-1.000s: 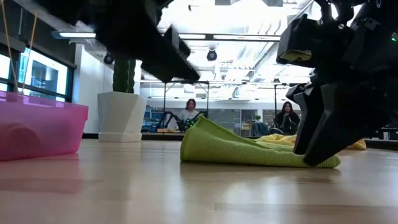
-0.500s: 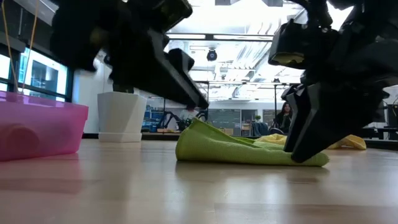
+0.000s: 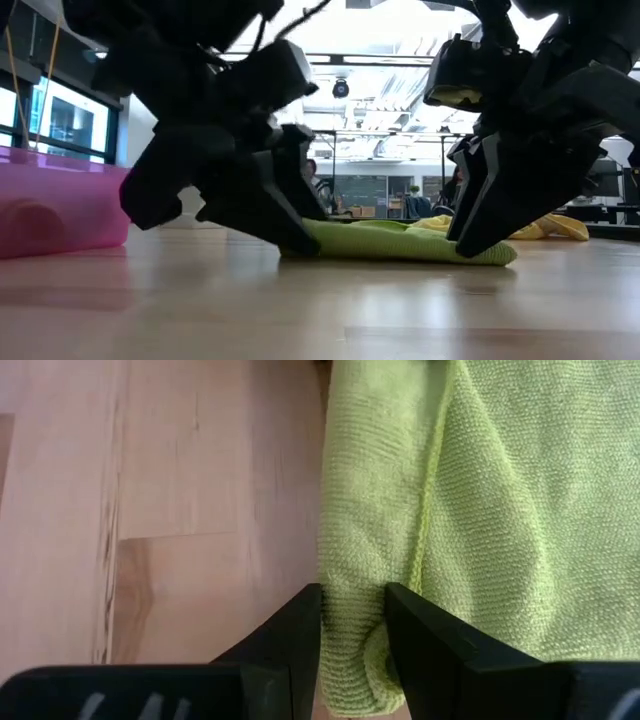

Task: Roll microfiber towels into tight, uniform cylinder then place into a basket
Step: Roll the light green towel

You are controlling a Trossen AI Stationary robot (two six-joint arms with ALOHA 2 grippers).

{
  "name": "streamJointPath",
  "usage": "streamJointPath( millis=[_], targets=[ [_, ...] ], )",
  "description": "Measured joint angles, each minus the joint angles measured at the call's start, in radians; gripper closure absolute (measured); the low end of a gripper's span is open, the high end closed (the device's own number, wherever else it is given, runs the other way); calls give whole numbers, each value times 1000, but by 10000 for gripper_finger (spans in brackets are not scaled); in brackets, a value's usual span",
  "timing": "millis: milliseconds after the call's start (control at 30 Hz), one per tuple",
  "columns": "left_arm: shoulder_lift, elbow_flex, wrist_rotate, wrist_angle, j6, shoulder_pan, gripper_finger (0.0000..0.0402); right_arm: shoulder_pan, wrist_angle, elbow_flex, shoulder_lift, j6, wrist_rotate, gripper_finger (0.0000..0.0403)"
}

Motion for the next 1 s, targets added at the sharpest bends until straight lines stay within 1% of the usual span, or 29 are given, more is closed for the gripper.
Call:
streamJointPath(
  millis=[100, 200, 300, 433, 567, 667, 733, 800, 867, 933, 1000],
  targets=[
    [0, 0, 62, -20, -64, 8, 211, 0, 3, 0, 0, 0, 0, 295],
    [-1, 0, 72, -30, -157, 11, 215, 0, 3, 0, 0, 0, 0, 295],
    [-2, 0, 98, -30, -256, 12, 228, 0, 3, 0, 0, 0, 0, 295],
    [-3, 1, 148, -28, -374, 12, 259, 0, 5, 0, 0, -8, 1, 295],
    [-4, 1, 162, -28, -476, 12, 297, 0, 6, 0, 0, -8, 1, 295],
    [-4, 1, 163, -29, -520, 12, 322, 0, 12, 0, 0, -8, -1, 295],
    [-4, 1, 168, -29, -518, 11, 333, 0, 20, 0, 0, -7, -11, 295],
    [-4, 1, 173, -30, -507, 6, 336, 0, 23, 0, 0, 11, -14, 295],
    [-4, 1, 199, -30, -507, 2, 332, 0, 25, 0, 0, 26, -15, 295],
    [-5, 1, 236, -29, -544, 1, 327, 0, 29, 0, 0, 65, -23, 295],
    [-5, 1, 270, -28, -614, 4, 323, -1, 35, 0, 0, 92, -49, 295]
  ],
)
